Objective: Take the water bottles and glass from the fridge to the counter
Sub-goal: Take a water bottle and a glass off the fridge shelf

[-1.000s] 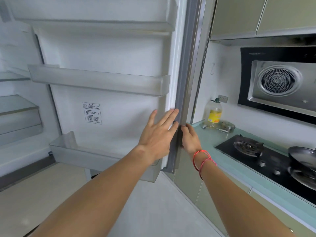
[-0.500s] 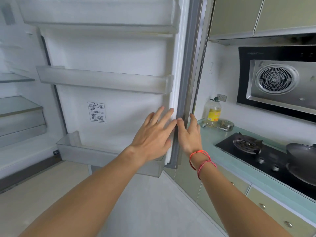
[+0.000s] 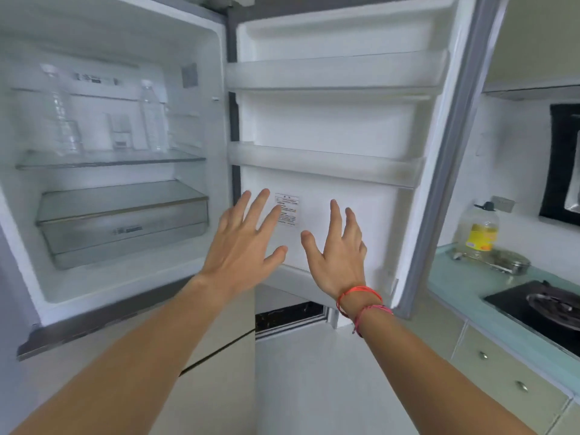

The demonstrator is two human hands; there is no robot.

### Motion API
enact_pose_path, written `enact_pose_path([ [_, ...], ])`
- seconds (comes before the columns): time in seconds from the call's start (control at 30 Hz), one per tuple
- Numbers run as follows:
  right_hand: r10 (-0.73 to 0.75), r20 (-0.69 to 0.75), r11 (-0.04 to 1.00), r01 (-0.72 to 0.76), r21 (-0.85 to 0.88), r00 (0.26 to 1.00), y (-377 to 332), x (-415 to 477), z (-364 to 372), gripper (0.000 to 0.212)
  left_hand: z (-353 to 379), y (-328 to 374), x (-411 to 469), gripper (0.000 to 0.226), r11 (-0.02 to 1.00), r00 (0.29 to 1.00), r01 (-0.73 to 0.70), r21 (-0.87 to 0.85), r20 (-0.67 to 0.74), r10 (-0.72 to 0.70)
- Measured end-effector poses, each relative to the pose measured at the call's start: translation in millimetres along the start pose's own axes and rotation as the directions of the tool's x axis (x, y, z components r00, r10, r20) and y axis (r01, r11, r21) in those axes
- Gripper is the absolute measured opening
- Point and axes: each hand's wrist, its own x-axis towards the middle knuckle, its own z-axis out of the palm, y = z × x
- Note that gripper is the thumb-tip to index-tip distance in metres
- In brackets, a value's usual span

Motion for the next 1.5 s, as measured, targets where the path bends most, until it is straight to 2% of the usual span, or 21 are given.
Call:
enact_pose_path([
  [0.2, -0.203, 0.142, 0.978, 0.207, -0.012, 0.969, -66.3, 10.0, 38.9, 0.072, -61.5, -70.6, -44.3, 0.066, 0.969, 0.981, 0.191, 0.155, -0.044, -0.187],
  [0.43, -0.406, 0.223, 0.904, 0.426, -0.044, 0.886, -125.2, 25.4, 64.8, 0.071, -124.3, -118.4, -76.4, 0.075, 0.865, 0.918, 0.395, 0.308, -0.106, -0.381],
  [0.67, -0.517, 0.255, 0.836, 0.547, -0.055, 0.817, -149.5, 41.4, 72.8, 0.073, -150.4, -130.8, -91.7, 0.074, 0.788, 0.862, 0.507, 0.349, -0.203, -0.465],
  [0.9, -0.576, 0.242, 0.796, 0.604, -0.052, 0.780, -147.0, 63.0, 72.5, 0.073, -144.3, -126.2, -76.6, 0.075, 0.777, 0.850, 0.527, 0.344, -0.223, -0.477],
  [1.13, -0.613, 0.243, 0.772, 0.635, -0.020, 0.752, -146.0, 91.0, 74.5, 0.074, -132.3, -127.2, -54.6, 0.078, 0.755, 0.808, 0.587, 0.292, -0.257, -0.530],
  [1.27, -0.616, 0.261, 0.776, 0.630, 0.039, 0.743, -148.8, 97.6, 89.9, 0.075, -120.7, -137.5, -47.4, 0.067, 0.739, 0.784, 0.620, 0.264, -0.264, -0.562],
  [1.5, -0.615, 0.289, 0.780, 0.619, 0.089, 0.734, -161.8, 115.4, 137.7, 0.076, -101.4, -174.7, -34.2, 0.067, 0.735, 0.775, 0.629, 0.253, -0.287, -0.564],
])
